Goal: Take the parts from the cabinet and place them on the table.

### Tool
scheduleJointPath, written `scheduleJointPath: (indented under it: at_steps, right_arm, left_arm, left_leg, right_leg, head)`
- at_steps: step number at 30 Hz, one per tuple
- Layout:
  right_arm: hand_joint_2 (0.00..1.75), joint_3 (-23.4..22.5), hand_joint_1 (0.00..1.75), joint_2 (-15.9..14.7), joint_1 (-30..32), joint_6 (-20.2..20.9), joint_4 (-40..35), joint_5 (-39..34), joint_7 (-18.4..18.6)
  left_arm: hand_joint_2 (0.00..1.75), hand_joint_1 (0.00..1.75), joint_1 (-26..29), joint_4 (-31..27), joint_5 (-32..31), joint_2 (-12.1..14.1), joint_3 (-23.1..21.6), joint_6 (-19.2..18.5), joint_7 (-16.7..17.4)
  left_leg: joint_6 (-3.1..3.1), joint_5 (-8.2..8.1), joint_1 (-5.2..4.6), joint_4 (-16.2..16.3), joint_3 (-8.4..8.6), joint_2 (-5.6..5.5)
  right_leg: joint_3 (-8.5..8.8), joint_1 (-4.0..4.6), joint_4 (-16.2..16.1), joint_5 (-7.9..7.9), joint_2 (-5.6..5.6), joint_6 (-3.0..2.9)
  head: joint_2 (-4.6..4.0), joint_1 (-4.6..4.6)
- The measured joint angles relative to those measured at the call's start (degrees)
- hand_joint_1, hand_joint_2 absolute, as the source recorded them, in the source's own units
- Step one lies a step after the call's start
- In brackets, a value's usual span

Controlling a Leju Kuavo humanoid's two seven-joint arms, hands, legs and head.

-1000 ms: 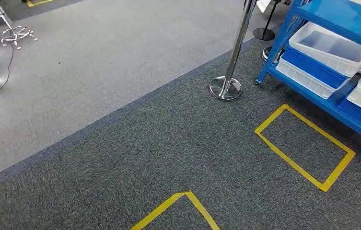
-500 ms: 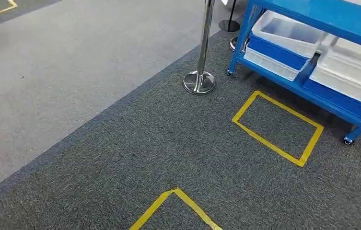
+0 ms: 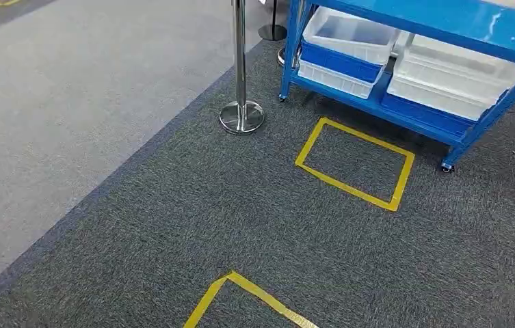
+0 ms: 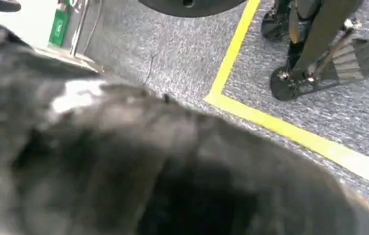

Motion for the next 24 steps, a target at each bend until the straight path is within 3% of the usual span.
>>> scheduleJointPath:
  at_steps: [1,2,3,4,6,7,8,9,10,11,12,13,16,17,18,19,20,21,22,23,24]
  right_arm:
    - [0.00,0.0,0.00,0.0,0.2,0.0,0.0,0.0,0.1]
    - [0.00,0.0,0.00,0.0,0.3,0.0,0.0,0.1,0.1]
    - [0.00,0.0,0.00,0.0,0.3,0.0,0.0,0.2,0.1]
    - [0.00,0.0,0.00,0.0,0.2,0.0,0.0,0.2,0.2]
    - [0.00,0.0,0.00,0.0,0.1,0.0,0.1,0.3,0.2]
    - [0.00,0.0,0.00,0.0,0.1,0.0,0.1,0.3,0.2]
    - [0.00,0.0,0.00,0.0,0.1,0.0,0.1,0.4,0.2]
    - [0.00,0.0,0.00,0.0,0.2,0.0,0.1,0.4,0.2]
    - [0.00,0.0,0.00,0.0,0.2,0.0,0.1,0.5,0.2]
    - [0.00,0.0,0.00,0.0,0.2,0.0,0.1,0.5,0.2]
    - [0.00,0.0,0.00,0.0,0.1,0.0,0.1,0.5,0.2]
    - [0.00,0.0,0.00,0.0,0.0,0.0,0.1,0.5,0.2]
    - [0.00,0.0,0.00,0.0,0.1,0.0,0.1,0.7,0.2]
    - [0.00,0.0,0.00,0.0,0.0,0.0,0.1,0.7,0.2]
    - [0.00,0.0,0.00,0.0,0.1,0.0,0.1,0.7,0.2]
    - [0.00,0.0,0.00,0.0,0.0,0.0,0.1,0.7,0.2]
    - [0.00,0.0,0.00,0.0,-0.1,-0.1,0.1,0.8,0.2]
    - [0.00,0.0,0.00,0.1,-0.1,-0.1,0.1,0.9,0.2]
    - [0.00,0.0,0.00,0.1,-0.1,-0.1,0.1,0.9,0.2]
    - [0.00,0.0,0.00,0.1,-0.1,-0.1,0.1,1.0,0.2]
    - [0.00,0.0,0.00,0.2,0.0,-0.1,0.1,1.0,0.2]
  left_arm:
    - [0.00,0.00,-0.1,0.0,0.0,0.0,0.0,0.0,0.0]
    - [0.00,0.00,-0.1,0.0,0.1,-0.1,0.0,0.0,0.0]
    - [0.00,0.00,0.0,0.0,0.0,-0.1,0.0,0.0,0.0]
    - [0.00,0.00,0.0,0.0,0.0,-0.1,0.0,0.0,0.0]
    - [0.00,0.00,0.3,0.0,0.0,-0.1,0.0,0.0,0.0]
    - [0.00,0.00,0.3,0.0,0.0,-0.1,0.0,0.0,0.0]
    - [0.00,0.00,0.3,0.0,0.0,-0.1,0.0,0.0,0.0]
    - [0.00,0.00,0.3,0.0,0.0,-0.1,0.0,0.0,0.0]
    - [0.00,0.00,0.2,0.0,0.0,-0.1,0.0,0.0,0.0]
    - [0.00,0.00,0.2,0.0,0.0,-0.1,0.0,0.0,0.0]
    - [0.00,0.00,0.2,0.0,0.0,-0.1,0.0,0.0,0.0]
    - [0.00,0.00,0.2,0.0,0.0,-0.2,0.0,0.0,0.0]
    - [0.00,0.00,-0.1,0.0,0.0,-0.2,0.0,0.0,0.0]
    - [0.00,0.00,-0.2,0.0,0.0,-0.3,0.0,0.1,0.0]
    - [0.00,0.00,-0.2,0.0,0.0,-0.2,0.1,0.1,0.0]
    - [0.00,0.00,-0.2,0.0,0.0,-0.2,0.1,0.1,-0.1]
    - [0.00,0.00,0.0,0.0,0.0,-0.2,0.1,0.1,-0.1]
    - [0.00,0.00,0.1,0.0,0.0,-0.2,0.1,0.1,-0.1]
    - [0.00,0.00,0.2,0.0,0.0,-0.2,0.1,0.1,-0.1]
    - [0.00,0.00,0.2,0.0,0.0,-0.2,0.1,0.1,0.0]
    - [0.00,0.00,0.4,0.0,0.0,-0.2,0.1,0.1,0.0]
  left_leg:
    - [0.37,0.24,0.06,-0.3,0.11,0.49]
    - [1.04,0.73,0.59,-0.9,0.30,1.41]
    - [1.37,0.84,0.48,-1.2,0.44,1.98]
    - [1.69,0.80,0.44,-1.2,0.41,2.57]
    - [1.84,0.65,0.21,-1.2,0.35,4.21]
    - [1.85,0.57,0.17,-1.1,0.34,5.03]
    - [1.77,0.48,0.15,-1.1,0.43,5.74]
    - [1.70,0.35,0.15,-1.1,0.57,6.34]
    - [1.57,0.17,0.13,-1.1,0.83,6.94]
    - [1.39,-0.02,0.09,-1.1,1.17,7.51]
    - [1.13,-0.20,0.06,-1.1,1.42,7.98]
    - [0.69,-0.47,-0.40,-1.0,1.52,8.55]
    - [-0.08,-0.54,-0.17,-1.4,2.11,10.15]
    - [-0.52,-0.91,-0.46,-1.3,2.08,10.77]
    - [-0.76,-1.92,-0.03,-0.1,2.04,7.98]
    - [-0.80,-4.02,0.09,2.9,0.67,5.80]
    - [-0.96,-6.55,0.14,7.7,-1.65,4.47]
    - [-1.10,-8.41,0.16,12.4,-3.92,3.94]
    - [-1.22,-9.11,0.15,15.6,-5.53,3.72]
    - [-1.21,-8.37,0.15,16.3,-6.12,3.65]
    - [-1.15,-6.43,0.16,14.3,-5.54,3.64]
  right_leg:
    - [-0.13,-0.02,-0.1,0.09,0.40,0.35]
    - [-0.07,-0.15,0.4,-0.20,0.05,0.54]
    - [-0.79,0.20,2.1,-1.53,-3.39,0.71]
    - [-2.52,0.21,5.4,-3.68,-5.01,0.93]
    - [-6.99,-0.03,14.5,-7.82,-6.28,1.33]
    - [-8.30,-0.09,17.1,-8.36,-6.46,1.44]
    - [-8.20,-0.13,17.0,-7.48,-6.62,1.51]
    - [-6.71,-0.14,14.1,-5.41,-6.84,1.45]
    - [-4.01,-0.09,9.2,-2.76,-7.31,1.22]
    - [-0.81,0.09,3.4,-0.34,-8.58,0.77]
    - [0.91,0.66,-0.3,-0.49,-11.73,0.10]
    - [0.94,0.95,-0.4,-0.39,-12.06,-0.34]
    - [0.48,1.22,-0.3,-0.36,-9.86,-0.89]
    - [1.11,0.44,-1.2,0.17,-9.08,-1.51]
    - [1.27,0.39,-1.6,0.37,-8.48,-1.65]
    - [1.16,0.23,-1.6,0.53,-8.05,-1.98]
    - [1.01,0.20,-1.5,0.59,-7.37,-2.11]
    - [0.98,0.24,-1.5,0.60,-6.64,-2.13]
    - [0.97,0.27,-1.5,0.59,-5.85,-2.14]
    - [1.01,0.28,-1.4,0.58,-4.95,-2.13]
    - [1.04,0.28,-1.3,0.54,-4.12,-2.15]
  head:
    - [0.00,0.02]
    - [0.00,0.00]
    - [0.00,0.22]
    - [0.00,0.26]
    - [0.00,0.24]
    - [0.00,0.26]
    - [0.00,0.26]
    - [0.00,0.26]
    - [0.00,0.28]
    - [0.00,0.26]
    - [0.00,0.26]
    - [0.00,0.15]
    - [0.00,0.22]
    - [0.00,0.22]
    - [0.00,0.15]
    - [0.00,-0.22]
    - [0.00,-0.17]
    - [0.00,-0.24]
    - [0.00,-0.22]
    - [0.00,-0.24]
    - [0.00,-0.24]
